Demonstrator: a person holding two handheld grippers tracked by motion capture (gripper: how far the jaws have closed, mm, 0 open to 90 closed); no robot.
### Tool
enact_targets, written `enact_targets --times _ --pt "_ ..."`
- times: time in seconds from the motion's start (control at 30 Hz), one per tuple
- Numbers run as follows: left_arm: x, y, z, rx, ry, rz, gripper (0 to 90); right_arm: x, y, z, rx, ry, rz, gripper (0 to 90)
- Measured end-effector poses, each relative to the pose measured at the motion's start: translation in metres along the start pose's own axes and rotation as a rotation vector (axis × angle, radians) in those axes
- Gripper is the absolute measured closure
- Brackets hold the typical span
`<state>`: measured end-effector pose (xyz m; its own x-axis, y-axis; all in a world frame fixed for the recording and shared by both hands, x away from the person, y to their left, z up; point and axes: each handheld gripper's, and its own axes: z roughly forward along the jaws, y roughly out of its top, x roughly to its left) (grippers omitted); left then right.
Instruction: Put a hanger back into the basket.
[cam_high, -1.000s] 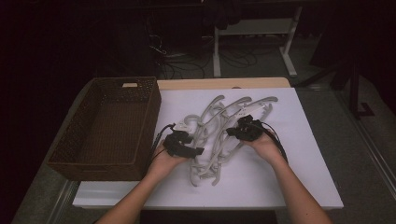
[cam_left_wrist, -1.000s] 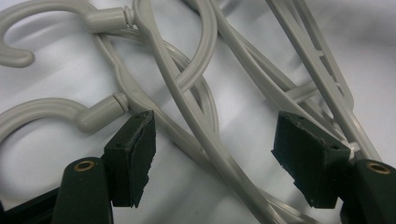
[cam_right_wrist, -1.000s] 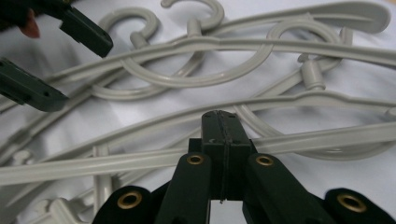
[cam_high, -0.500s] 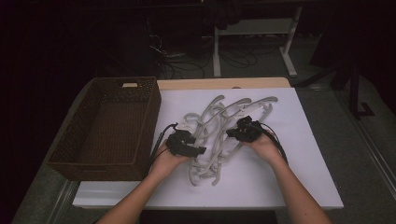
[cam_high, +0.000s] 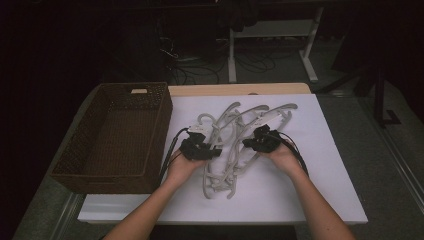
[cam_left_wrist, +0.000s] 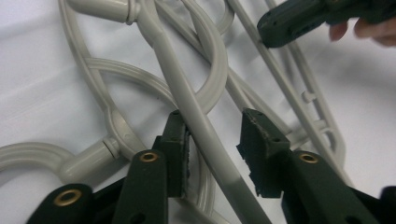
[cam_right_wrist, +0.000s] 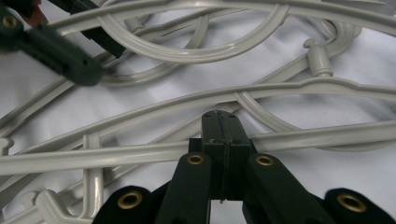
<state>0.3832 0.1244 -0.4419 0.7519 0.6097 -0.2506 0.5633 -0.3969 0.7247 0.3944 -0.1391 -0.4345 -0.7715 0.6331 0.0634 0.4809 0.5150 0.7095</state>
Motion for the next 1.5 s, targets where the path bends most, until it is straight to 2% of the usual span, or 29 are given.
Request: enact_targets --times 0.13,0.27,0.37,0.57,0.77,0.93,1.0,1.03,1.07,1.17,1.2,1.23,1.3,1.5 --pt "0.004 0.001 -0.001 -0.01 -0.025 -0.044 68.1 0.0 0.0 0.0 -0.001 0.001 0.0 88.8" --pt "0.004 0.004 -0.003 -0.023 -0.023 -0.071 70.3 -0.001 0.0 -0.001 -0.002 -0.001 -0.004 88.8" --pt "0.004 0.007 -0.006 -0.039 -0.014 -0.084 72.2 0.0 0.0 -0.001 0.0 -0.001 -0.001 88.8" --pt "0.007 0.009 -0.016 -0.071 0.031 -0.099 75.8 0.001 0.0 -0.002 0.001 0.004 -0.01 88.8" --pt "0.01 0.011 -0.022 -0.072 0.06 -0.102 77.7 0.001 0.001 -0.008 -0.027 0.01 -0.004 88.6" --pt "0.008 0.014 -0.028 -0.08 0.08 -0.083 79.0 0.0 0.001 -0.017 -0.06 0.027 0.014 78.8" --pt "0.008 0.016 -0.031 -0.082 0.083 -0.063 80.9 -0.001 0.001 -0.021 -0.073 0.033 0.025 73.1" --pt "0.007 0.017 -0.033 -0.086 0.08 -0.054 82.0 -0.002 0.0 -0.026 -0.088 0.044 0.039 66.8" --pt "0.006 0.018 -0.035 -0.088 0.069 -0.057 82.0 -0.002 0.0 -0.028 -0.095 0.043 0.046 64.1" --pt "-0.001 0.022 -0.038 -0.088 0.102 -0.021 82.0 -0.001 -0.002 -0.035 -0.112 0.04 0.059 59.1" --pt "-0.002 0.023 -0.039 -0.086 0.108 -0.012 82.0 0.0 -0.003 -0.039 -0.125 0.037 0.063 55.4" --pt "-0.002 0.023 -0.039 -0.086 0.108 -0.012 82.0 0.0 -0.003 -0.039 -0.125 0.037 0.063 55.4" --pt "-0.006 0.026 -0.044 -0.086 0.128 0.009 82.0 0.002 -0.006 -0.053 -0.162 0.032 0.075 46.0" --pt "-0.007 0.037 -0.063 -0.089 0.148 0.016 81.9 0.007 -0.016 -0.082 -0.217 0.024 0.111 35.1"
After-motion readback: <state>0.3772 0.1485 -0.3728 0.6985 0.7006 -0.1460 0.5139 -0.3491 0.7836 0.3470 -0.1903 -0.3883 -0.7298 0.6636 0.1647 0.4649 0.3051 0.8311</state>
